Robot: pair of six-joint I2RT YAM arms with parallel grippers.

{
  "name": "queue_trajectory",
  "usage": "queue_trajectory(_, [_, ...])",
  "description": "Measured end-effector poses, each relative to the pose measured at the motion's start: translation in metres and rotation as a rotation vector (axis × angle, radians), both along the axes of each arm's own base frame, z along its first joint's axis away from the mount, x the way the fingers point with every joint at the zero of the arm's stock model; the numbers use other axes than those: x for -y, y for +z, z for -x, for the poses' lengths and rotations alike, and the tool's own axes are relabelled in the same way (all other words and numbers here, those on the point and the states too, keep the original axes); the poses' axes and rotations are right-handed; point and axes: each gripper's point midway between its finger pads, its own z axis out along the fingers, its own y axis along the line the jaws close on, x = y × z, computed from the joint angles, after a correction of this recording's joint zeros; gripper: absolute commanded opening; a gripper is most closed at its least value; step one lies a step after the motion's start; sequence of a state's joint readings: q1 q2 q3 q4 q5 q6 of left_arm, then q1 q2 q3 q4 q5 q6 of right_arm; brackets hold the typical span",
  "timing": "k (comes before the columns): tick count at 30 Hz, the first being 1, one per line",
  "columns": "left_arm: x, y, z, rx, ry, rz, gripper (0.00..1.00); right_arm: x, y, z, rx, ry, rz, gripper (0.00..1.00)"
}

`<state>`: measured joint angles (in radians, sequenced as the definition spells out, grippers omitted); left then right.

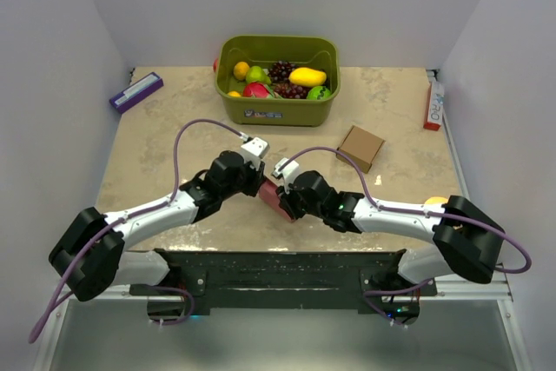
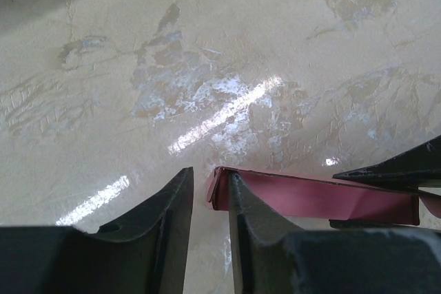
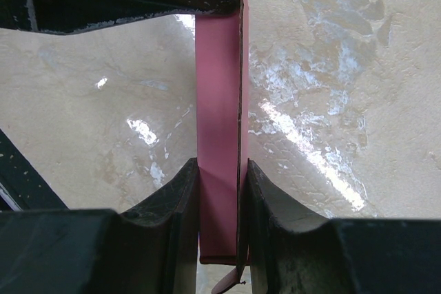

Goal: Fold the paper box

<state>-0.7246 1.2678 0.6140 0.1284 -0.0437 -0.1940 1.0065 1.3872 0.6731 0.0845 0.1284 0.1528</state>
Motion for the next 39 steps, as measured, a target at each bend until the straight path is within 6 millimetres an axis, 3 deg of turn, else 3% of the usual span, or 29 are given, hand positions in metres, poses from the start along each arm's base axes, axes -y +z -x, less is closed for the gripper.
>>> queue_trajectory(13, [-0.0006, 0.0002, -0.0003, -0.002, 0.002, -0.002, 0.22, -0.0001, -0.0001, 0.0001, 0.002, 0.004, 0.002, 0.05])
queue_trajectory(24, [-0.0007, 0.0013, 0.002, -0.007, -0.005, 0.0, 0.13, -0.0017, 0.0, 0.0005, 0.001, 0.013, 0.0, 0.05])
queue_trajectory(32, [0.0002, 0.0011, 0.0036, -0.015, -0.01, 0.005, 0.01, -0.0027, 0.0, 0.0003, 0.001, 0.015, -0.002, 0.05])
queue_trajectory(39, [-0.0005, 0.0015, 0.0053, -0.02, -0.011, 0.007, 0.0, -0.0029, -0.0001, 0.0006, 0.001, 0.019, -0.001, 0.05])
